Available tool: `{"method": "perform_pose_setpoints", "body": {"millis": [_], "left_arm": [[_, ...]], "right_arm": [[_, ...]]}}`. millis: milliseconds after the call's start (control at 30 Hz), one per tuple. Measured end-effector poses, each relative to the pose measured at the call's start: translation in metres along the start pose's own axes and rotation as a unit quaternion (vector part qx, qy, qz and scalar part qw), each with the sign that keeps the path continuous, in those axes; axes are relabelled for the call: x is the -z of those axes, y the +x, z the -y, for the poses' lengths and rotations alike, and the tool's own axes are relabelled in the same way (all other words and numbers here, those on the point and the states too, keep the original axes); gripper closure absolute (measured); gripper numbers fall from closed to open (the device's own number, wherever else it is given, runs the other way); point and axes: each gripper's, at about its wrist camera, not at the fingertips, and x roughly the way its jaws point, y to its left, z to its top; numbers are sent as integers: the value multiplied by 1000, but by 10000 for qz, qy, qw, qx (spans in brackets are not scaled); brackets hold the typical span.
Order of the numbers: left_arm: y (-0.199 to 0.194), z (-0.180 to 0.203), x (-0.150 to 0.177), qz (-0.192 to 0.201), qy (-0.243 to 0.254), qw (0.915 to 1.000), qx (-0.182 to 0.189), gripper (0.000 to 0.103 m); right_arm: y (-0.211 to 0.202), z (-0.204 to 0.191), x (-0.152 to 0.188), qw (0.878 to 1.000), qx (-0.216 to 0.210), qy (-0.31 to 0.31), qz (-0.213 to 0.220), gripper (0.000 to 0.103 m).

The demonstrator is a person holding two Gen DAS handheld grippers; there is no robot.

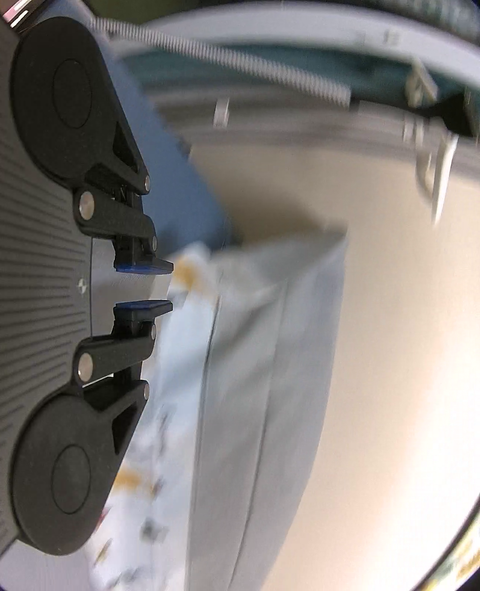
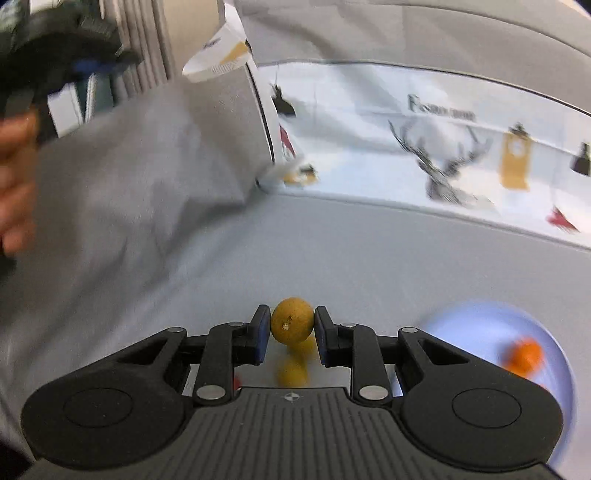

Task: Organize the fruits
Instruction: 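Close the right tool on a yellow fruit while the left tool grasps another yellow fruit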

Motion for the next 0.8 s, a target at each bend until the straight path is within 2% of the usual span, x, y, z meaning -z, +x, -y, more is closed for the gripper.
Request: {"method": "perform_pose_setpoints", "body": {"millis": [67,133,200,233,333,400,500,567,600,800], "left_arm": [[-15,13,8,-233,239,9983,484,87],[-25,24,21,-718,235,9918,1036,88],[-24,35,38,-1418,164,9782,1512,88],[-19,42,47,-1751,236,9710,1613,88],[5,57,71,-2530,489,9534,1573,88],[29,59,86,-3026,339,9402,1524,88],[56,59,100,-3359,57,9318,1376,86],[73,61,108,-3591,-77,9235,1351,78],[79,65,113,-3719,-67,9192,1289,77],[88,86,130,-3887,502,9136,1084,77]], "right_arm": [[-15,7,23,9999,3,-70,-153,76],[-29,13,43,9997,11,-70,-243,76],[-40,17,59,9996,-38,35,-272,76],[-40,21,67,9995,-43,92,-296,76],[-35,23,85,9989,-40,160,-432,76],[-32,21,87,9990,-39,92,-445,76],[-24,24,84,9989,-106,152,-421,76],[-19,26,84,9988,-95,186,-437,76],[-17,27,84,9987,-112,205,-442,76],[-10,30,84,9987,-167,203,-430,76]]}}
